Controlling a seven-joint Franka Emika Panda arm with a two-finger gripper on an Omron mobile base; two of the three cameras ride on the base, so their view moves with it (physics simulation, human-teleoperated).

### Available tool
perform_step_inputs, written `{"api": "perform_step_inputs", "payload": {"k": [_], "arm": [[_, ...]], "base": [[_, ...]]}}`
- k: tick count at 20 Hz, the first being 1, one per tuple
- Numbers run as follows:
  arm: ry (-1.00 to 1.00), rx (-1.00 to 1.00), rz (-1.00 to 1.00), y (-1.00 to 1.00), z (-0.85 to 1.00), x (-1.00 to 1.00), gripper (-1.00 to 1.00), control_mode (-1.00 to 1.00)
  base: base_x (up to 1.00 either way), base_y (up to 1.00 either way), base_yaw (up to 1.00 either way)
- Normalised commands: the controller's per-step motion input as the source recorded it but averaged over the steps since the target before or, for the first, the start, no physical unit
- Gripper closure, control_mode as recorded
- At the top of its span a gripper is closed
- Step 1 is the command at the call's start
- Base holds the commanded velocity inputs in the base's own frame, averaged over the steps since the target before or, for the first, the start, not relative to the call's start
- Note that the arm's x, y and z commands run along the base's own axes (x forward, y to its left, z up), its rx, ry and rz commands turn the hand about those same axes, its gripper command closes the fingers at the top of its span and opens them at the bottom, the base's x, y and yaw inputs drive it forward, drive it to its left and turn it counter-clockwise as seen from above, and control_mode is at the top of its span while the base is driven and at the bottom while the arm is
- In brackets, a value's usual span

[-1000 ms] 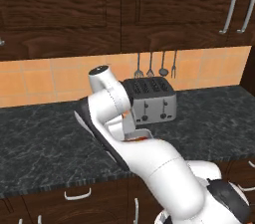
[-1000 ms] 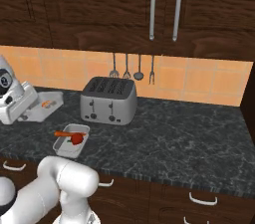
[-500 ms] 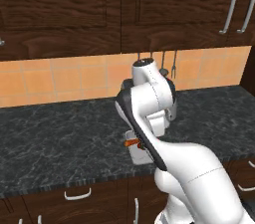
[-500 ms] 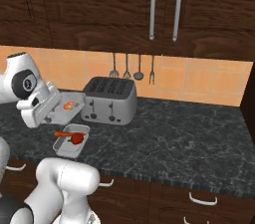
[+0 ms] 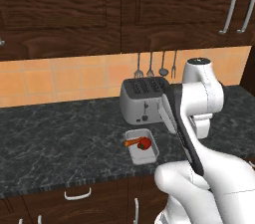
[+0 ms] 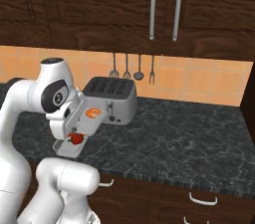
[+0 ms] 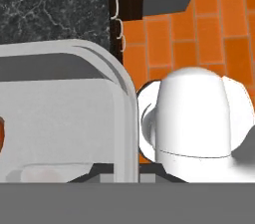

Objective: Take the meat container that has the shrimp and place it on the second highest rack of the freezer. Then take the vegetable container that has the bell pepper and carrot and place it on the highest rack of the freezer.

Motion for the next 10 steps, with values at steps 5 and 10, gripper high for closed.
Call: {"api": "perform_step_inputs", "payload": {"k": [5,10], "arm": [[0.00,0.13,-0.07,-0.53,0.19,-0.12,1.00,-1.00],[0.00,0.03,0.00,-0.19,0.25,-0.06,1.00,-1.00]], "base": [[0.00,0.00,0.00],[0.00,0.00,0.00]]}}
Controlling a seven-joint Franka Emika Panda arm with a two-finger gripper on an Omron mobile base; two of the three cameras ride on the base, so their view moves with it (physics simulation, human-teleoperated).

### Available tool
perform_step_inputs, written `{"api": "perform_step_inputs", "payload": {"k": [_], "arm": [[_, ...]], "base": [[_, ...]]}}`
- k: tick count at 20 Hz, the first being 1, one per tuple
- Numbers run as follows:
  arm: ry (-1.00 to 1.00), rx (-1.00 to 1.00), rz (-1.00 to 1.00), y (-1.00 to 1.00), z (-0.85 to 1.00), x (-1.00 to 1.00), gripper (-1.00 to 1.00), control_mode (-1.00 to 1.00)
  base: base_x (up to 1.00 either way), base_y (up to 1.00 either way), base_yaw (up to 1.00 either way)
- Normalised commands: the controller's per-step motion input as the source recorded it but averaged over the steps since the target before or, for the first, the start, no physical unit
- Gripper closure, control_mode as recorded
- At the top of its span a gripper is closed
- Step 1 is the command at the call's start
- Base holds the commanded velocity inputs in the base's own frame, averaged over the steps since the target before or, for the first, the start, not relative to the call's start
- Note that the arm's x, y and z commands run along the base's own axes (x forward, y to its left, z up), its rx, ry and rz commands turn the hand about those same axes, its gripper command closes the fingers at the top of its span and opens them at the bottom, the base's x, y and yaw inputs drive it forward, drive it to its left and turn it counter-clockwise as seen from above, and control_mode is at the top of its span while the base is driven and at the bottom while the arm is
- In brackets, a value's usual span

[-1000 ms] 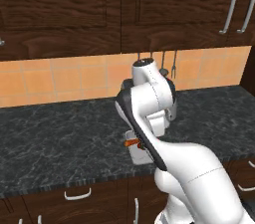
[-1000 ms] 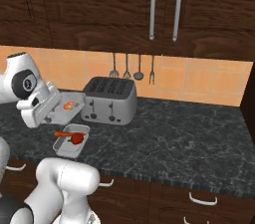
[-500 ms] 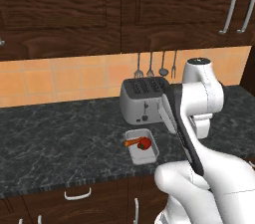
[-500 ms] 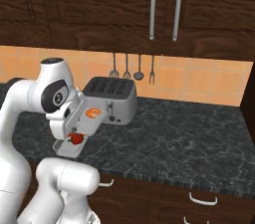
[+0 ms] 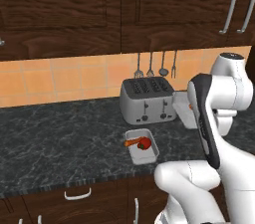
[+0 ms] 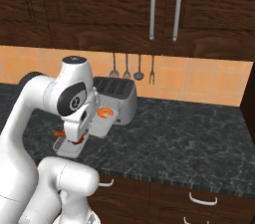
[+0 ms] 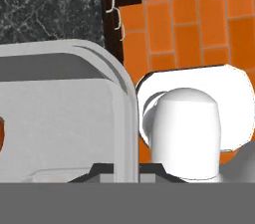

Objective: Take the meat container that has the shrimp and place it on the second highest rack of the freezer. Then take the vegetable container that has the bell pepper and carrot and place it on the highest rack of the freezer.

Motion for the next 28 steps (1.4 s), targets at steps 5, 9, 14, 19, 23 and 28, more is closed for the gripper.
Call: {"api": "perform_step_inputs", "payload": {"k": [5,9,14,19,23,28], "arm": [[0.00,-0.12,-0.02,0.05,0.10,-0.11,1.00,-1.00],[0.00,0.00,-0.02,0.00,0.06,-0.08,1.00,-1.00],[0.00,0.00,0.00,0.10,0.01,0.00,1.00,-1.00],[0.00,0.00,0.00,0.10,0.04,0.00,1.00,-1.00],[0.00,0.00,0.00,0.00,0.01,0.00,1.00,-1.00],[0.00,0.00,0.00,0.00,0.00,0.00,1.00,1.00]], "base": [[0.00,0.00,0.00],[0.00,0.00,0.00],[0.00,0.00,0.00],[0.00,0.00,0.00],[0.00,0.00,0.00],[-0.59,-0.01,0.00]]}}
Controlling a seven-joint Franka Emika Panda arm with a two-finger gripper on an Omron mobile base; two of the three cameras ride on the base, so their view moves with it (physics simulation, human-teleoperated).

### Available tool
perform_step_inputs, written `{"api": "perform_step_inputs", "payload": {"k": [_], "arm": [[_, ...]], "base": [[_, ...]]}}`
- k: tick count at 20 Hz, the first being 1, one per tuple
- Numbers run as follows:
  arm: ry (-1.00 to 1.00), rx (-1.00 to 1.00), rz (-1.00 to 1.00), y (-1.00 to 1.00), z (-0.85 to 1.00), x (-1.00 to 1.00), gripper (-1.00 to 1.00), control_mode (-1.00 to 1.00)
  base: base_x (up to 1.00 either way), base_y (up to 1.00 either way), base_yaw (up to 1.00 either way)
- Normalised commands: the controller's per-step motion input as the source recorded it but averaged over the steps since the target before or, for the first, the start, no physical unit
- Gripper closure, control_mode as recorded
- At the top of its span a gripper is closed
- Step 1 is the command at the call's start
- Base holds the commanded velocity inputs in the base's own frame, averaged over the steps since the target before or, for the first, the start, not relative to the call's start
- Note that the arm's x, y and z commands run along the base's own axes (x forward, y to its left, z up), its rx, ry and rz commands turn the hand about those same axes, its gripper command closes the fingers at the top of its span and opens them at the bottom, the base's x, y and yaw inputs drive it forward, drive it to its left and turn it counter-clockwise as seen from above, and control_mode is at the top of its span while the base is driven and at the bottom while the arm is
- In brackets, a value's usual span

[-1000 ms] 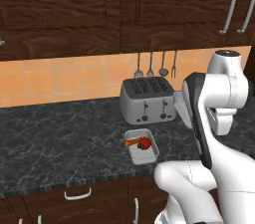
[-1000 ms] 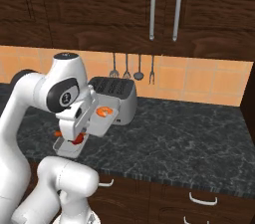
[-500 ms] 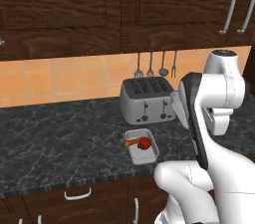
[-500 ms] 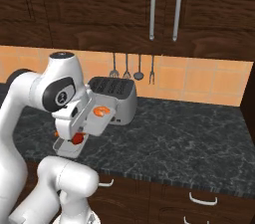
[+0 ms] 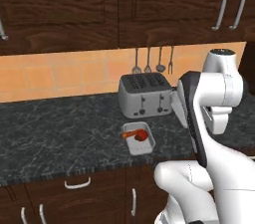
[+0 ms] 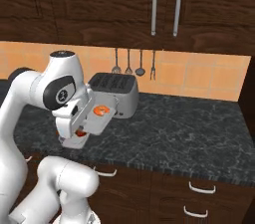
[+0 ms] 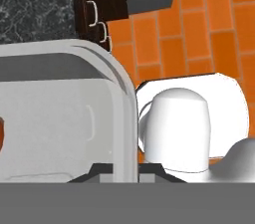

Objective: Take the meat container that has the shrimp and place it on the second highest rack of the freezer. Then take the vegetable container that has the bell pepper and carrot and place it on the highest rack of the freezer.

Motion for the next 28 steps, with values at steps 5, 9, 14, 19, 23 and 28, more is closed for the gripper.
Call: {"api": "perform_step_inputs", "payload": {"k": [5,9,14,19,23,28], "arm": [[0.00,0.00,0.00,0.00,0.00,0.00,1.00,1.00],[0.00,0.00,0.00,0.00,0.00,0.00,1.00,1.00],[0.00,0.00,0.00,0.00,0.00,0.00,1.00,1.00],[0.00,0.00,0.00,0.00,0.00,0.00,1.00,1.00],[0.00,0.00,0.00,0.00,0.00,0.00,1.00,1.00],[0.00,0.00,0.00,0.00,0.00,0.00,1.00,1.00]], "base": [[-0.69,-0.01,0.15],[-0.23,0.00,0.83],[-0.20,0.00,0.99],[-0.21,0.02,1.00],[-0.26,0.04,1.00],[-0.24,0.00,1.00]]}}
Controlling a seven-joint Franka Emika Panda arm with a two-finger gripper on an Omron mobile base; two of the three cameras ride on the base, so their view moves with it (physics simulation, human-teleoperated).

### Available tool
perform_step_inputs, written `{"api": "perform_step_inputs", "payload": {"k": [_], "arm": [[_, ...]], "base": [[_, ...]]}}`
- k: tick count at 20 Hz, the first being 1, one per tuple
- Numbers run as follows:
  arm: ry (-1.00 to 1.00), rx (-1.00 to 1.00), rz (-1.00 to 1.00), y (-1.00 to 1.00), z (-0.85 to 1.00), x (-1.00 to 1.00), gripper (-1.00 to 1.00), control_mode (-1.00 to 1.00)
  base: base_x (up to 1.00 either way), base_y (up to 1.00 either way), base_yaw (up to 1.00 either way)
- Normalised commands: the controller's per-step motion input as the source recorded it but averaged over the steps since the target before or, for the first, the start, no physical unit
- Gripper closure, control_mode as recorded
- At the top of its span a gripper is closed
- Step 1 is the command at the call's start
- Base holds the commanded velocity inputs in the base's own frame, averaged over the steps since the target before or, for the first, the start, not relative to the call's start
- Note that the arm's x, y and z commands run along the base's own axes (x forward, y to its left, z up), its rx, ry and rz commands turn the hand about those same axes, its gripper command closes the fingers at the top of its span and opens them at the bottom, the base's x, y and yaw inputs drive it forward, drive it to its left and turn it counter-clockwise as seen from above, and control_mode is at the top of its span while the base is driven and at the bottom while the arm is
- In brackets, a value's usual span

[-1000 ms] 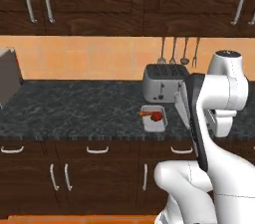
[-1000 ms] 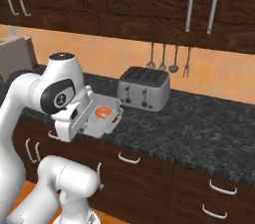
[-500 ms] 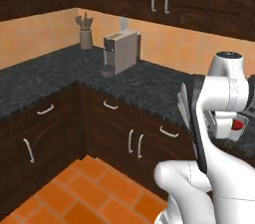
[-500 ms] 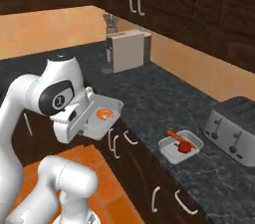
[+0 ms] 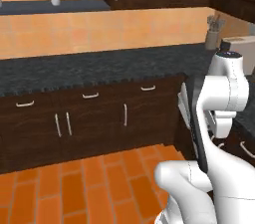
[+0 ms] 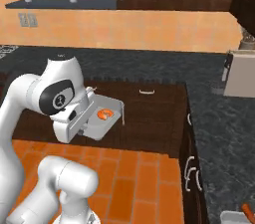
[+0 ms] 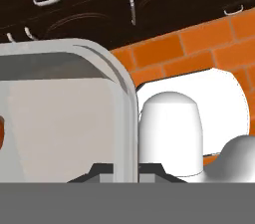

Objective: Take the meat container that has the shrimp and place it on the second highest rack of the freezer. Then take the vegetable container that has the bell pepper and carrot and place it on the highest rack of the freezer.

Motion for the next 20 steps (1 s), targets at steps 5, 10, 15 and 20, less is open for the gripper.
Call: {"api": "perform_step_inputs", "payload": {"k": [5,10,15,20], "arm": [[0.00,0.00,0.00,0.00,0.00,0.00,1.00,1.00],[0.00,0.00,0.00,0.00,0.00,0.00,1.00,1.00],[0.00,0.00,0.00,0.00,0.00,0.00,1.00,1.00],[0.00,0.00,0.00,0.00,0.00,0.00,1.00,1.00]], "base": [[-0.23,0.01,1.00],[-0.13,0.00,1.00],[-0.10,0.00,1.00],[-0.10,0.00,1.00]]}}
